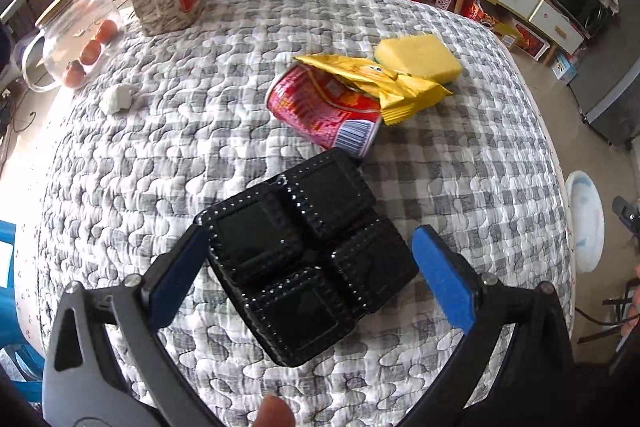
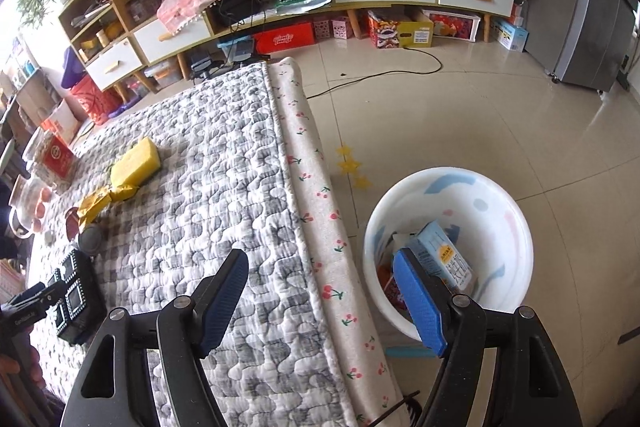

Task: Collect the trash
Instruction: 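Grasp the black plastic tray with the left tool and lift it, then grasp the yellow sponge with the right tool while the left tool holds the black tray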

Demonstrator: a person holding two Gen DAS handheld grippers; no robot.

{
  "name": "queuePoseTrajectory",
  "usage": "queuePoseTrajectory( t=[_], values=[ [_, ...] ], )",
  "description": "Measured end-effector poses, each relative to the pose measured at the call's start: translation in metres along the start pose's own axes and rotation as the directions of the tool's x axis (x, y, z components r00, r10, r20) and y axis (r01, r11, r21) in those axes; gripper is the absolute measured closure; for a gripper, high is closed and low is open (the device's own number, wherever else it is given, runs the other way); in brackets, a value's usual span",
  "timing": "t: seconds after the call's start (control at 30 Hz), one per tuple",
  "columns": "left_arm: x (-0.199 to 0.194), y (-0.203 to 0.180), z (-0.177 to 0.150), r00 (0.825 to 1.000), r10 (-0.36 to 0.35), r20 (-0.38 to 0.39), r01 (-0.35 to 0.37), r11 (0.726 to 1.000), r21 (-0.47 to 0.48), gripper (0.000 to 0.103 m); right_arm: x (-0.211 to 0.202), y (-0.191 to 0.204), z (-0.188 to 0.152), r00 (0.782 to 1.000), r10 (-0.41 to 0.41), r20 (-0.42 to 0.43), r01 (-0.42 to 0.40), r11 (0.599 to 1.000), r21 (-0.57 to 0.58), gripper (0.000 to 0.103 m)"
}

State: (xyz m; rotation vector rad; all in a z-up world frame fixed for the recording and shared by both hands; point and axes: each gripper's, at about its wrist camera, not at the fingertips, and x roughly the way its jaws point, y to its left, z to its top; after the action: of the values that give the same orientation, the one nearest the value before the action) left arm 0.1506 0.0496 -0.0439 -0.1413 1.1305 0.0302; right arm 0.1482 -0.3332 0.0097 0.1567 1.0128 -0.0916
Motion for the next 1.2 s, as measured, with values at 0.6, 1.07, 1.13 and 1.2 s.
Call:
queuePoseTrajectory(
  t=[0.6,1.07,1.13,1.2],
  values=[
    [0.031,0.076,-0.009,0.928,-0.369,-0.042,0.344,0.897,-0.278,0.035,0.022,0.066,0.0,0.999,0.022,-0.029,-0.025,0.994,-0.109,0.027],
    [-0.036,0.11,-0.007,0.919,-0.369,0.139,0.393,0.888,-0.24,0.041,0.029,0.122,0.003,0.996,0.072,-0.053,-0.081,0.974,-0.21,0.027],
    [-0.047,0.117,-0.003,0.931,-0.324,0.171,0.357,0.905,-0.232,0.041,0.03,0.132,0.012,0.995,0.077,-0.056,-0.087,0.973,-0.211,0.027],
    [-0.055,0.122,0.002,0.938,-0.283,0.199,0.325,0.918,-0.227,0.041,0.033,0.142,0.023,0.995,0.088,-0.052,-0.098,0.971,-0.218,0.027]
  ],
)
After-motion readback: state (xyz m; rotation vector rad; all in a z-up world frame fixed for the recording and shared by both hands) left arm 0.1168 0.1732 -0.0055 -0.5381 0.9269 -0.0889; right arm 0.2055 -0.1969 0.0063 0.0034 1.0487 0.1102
